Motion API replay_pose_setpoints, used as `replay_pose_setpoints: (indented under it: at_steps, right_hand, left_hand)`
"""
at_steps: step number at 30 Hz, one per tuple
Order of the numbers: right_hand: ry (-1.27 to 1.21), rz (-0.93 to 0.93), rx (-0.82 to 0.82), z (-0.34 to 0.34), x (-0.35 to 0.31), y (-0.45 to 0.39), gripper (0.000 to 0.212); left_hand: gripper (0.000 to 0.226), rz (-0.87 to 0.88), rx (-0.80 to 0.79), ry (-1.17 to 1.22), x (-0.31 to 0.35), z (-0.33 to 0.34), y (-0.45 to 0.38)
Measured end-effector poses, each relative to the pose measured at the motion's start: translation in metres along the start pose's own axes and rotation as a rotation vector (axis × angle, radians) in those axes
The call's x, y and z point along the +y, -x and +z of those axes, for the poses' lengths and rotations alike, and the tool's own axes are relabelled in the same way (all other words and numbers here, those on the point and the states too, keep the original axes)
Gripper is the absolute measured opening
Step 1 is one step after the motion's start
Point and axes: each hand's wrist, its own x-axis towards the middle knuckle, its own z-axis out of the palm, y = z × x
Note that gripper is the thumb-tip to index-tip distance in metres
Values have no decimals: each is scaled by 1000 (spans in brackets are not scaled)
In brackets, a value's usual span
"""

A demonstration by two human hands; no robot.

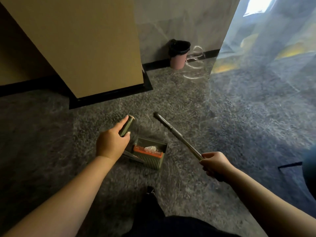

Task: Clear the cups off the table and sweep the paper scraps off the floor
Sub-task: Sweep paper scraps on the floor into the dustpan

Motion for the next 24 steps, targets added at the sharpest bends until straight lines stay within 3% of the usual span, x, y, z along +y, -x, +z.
replay_pose_setpoints:
  at_steps: [11, 24]
  right_hand:
    - [-126, 31, 62, -51, -124, -130, 12]
    - [-137, -6, 52, -197, -282, -328, 16]
  left_hand:
    - [55, 202, -74, -54, 84, 41, -232]
    - [54, 158, -5, 36, 217, 128, -474]
